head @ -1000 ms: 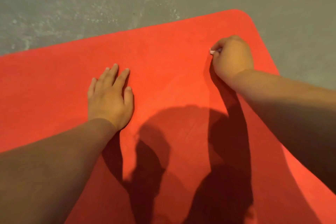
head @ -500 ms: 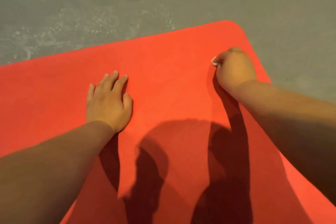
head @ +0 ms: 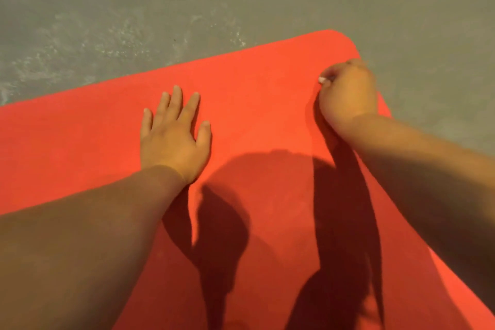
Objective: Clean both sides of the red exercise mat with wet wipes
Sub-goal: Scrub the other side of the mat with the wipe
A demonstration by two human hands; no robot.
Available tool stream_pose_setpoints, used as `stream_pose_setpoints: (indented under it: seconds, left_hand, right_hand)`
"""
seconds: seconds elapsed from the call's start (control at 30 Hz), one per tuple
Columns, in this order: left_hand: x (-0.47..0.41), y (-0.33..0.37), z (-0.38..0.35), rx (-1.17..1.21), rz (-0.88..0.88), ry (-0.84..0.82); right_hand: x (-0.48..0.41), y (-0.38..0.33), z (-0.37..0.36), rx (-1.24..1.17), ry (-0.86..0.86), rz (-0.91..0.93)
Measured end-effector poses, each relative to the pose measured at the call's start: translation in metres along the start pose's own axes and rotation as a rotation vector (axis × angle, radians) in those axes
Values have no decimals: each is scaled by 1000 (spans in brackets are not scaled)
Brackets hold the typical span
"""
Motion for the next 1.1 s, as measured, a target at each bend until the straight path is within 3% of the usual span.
stream_pose_setpoints:
  seconds: [0.17,0.27,0.33,0.47,0.5,0.57,0.7,0.77,0.83,0.97,1.03,1.1]
  left_hand:
    - [-1,1,0,-13,-2,13]
    - [-1,1,1,-25,-3,13]
    - [-1,0,2,-37,-5,23]
    - [-1,2,1,-66,-16,29]
    - [-1,3,1,-72,-18,26]
    - [-2,2,2,-75,-15,27]
    - [-2,3,3,-79,-15,35]
    - [-2,3,3,-77,-18,35]
    - [-2,2,2,-71,-17,33]
    - [-1,1,1,-71,-12,30]
    - [-2,0,2,-74,-6,27]
    - [-2,1,1,-78,-5,18]
  right_hand:
    - [66,-118,-51,-208,-167,411]
    - [69,-134,-57,-257,-242,611]
    - [29,-100,-50,-168,-190,504]
    - [-66,19,-13,-38,34,-138]
    - [-72,25,-14,-17,27,-200]
    - [-66,-7,-26,-33,-1,-111]
    - [-14,-101,-59,-162,-166,367]
    - [-10,-106,-57,-157,-191,532]
    - [-39,-73,-45,-96,-123,433]
    - [-98,27,-13,-4,35,-87]
    - [-98,15,-18,3,32,-94]
    - [-82,-23,-35,-36,-38,47]
Point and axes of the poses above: each hand's wrist, its own x-axis away from the middle knuckle, its own z-axis out of the back of the hand, y = z × x, the point moved 7 cm from there along -x, towards the middle knuckle, and after that the axes turned 2 degrees about -z, right-handed, at the moved point
